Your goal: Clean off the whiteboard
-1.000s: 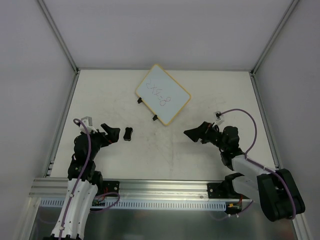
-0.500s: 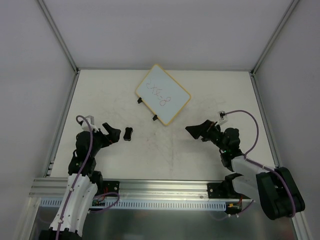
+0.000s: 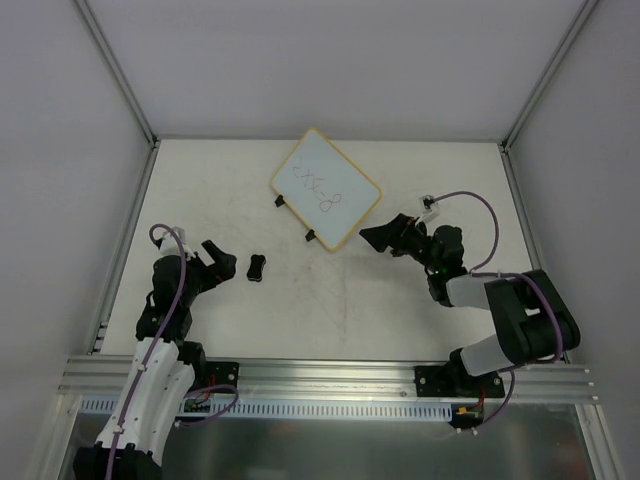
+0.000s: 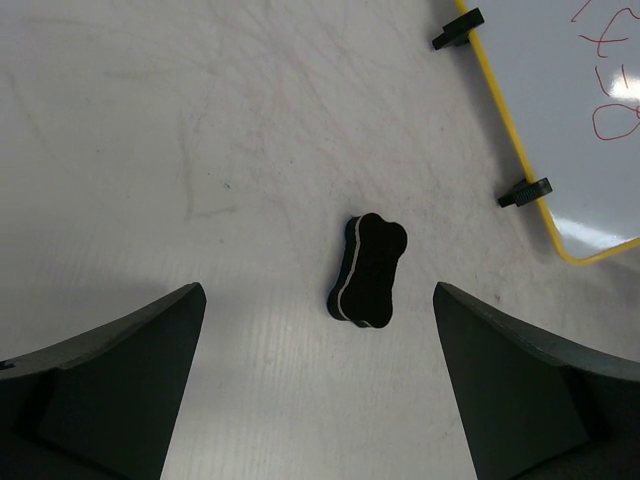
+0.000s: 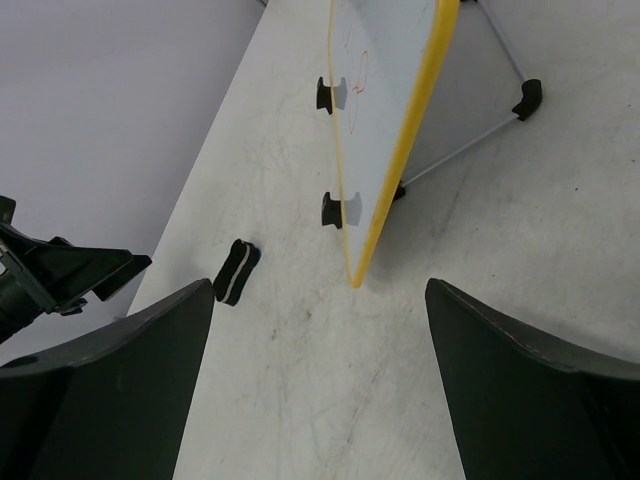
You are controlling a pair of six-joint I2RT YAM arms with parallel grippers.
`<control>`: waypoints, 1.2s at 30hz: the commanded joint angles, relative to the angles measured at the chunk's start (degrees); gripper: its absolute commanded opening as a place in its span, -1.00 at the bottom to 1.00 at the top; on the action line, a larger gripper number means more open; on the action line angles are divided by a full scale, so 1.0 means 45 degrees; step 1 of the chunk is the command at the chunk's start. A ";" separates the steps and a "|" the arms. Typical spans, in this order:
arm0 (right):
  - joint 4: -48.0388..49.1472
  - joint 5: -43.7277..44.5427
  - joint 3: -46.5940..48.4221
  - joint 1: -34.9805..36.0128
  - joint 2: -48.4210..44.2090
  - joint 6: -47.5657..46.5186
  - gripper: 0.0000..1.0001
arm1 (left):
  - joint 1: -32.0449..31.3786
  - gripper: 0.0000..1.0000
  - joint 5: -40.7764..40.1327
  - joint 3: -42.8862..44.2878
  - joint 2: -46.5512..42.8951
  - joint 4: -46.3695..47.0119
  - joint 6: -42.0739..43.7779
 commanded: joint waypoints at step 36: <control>0.5122 -0.0767 0.3665 0.0198 0.5514 0.0084 -0.28 | -0.3574 0.98 -0.3954 0.4127 0.6967 0.1255 0.1873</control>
